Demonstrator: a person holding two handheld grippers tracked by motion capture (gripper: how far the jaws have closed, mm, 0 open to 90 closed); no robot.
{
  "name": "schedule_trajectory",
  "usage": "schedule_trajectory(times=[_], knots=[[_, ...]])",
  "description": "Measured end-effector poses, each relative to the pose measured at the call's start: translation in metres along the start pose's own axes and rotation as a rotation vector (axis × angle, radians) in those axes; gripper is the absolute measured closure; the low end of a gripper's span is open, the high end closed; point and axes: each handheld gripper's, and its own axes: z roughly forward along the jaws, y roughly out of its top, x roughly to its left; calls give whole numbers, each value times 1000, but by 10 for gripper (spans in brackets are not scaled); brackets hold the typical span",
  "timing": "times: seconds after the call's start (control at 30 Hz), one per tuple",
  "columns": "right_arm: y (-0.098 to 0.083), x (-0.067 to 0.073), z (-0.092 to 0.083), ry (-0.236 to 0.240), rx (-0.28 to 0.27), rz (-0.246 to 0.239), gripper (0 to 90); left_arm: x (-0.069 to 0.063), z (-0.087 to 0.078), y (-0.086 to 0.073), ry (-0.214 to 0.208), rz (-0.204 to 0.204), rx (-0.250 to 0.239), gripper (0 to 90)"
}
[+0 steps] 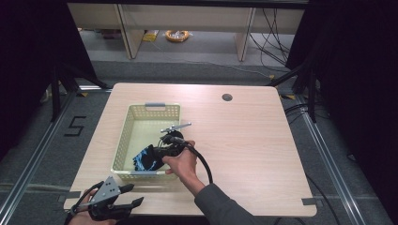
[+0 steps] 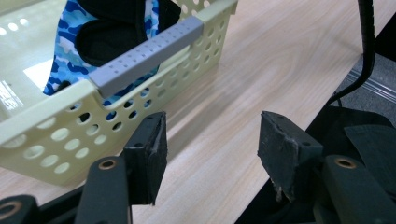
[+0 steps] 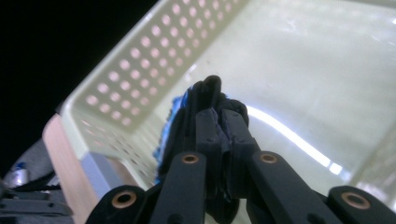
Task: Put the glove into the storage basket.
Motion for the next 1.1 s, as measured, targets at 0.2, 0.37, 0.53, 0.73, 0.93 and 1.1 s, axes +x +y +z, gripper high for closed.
schedule_trajectory(times=[0.2, 0.37, 0.53, 0.73, 0.93, 1.1], knots=[[-2, 0, 0, -60, 54, -20, 864, 1, 2, -1, 1, 35, 15, 418], [-3, -5, 0, -87, 84, -76, 852, 1, 3, -3, -1, 36, 17, 417], [-3, -4, -1, -114, 110, -76, 814, -1, 6, -4, -8, 8, 7, 415], [-1, -4, 0, -146, 118, -138, 747, 0, 5, -3, -12, 14, 20, 412], [10, 0, -8, -129, 79, -160, 711, 0, 6, -3, -7, 21, 15, 411], [14, 1, -15, -90, 23, -164, 671, 1, 8, -4, -3, 16, 13, 386]])
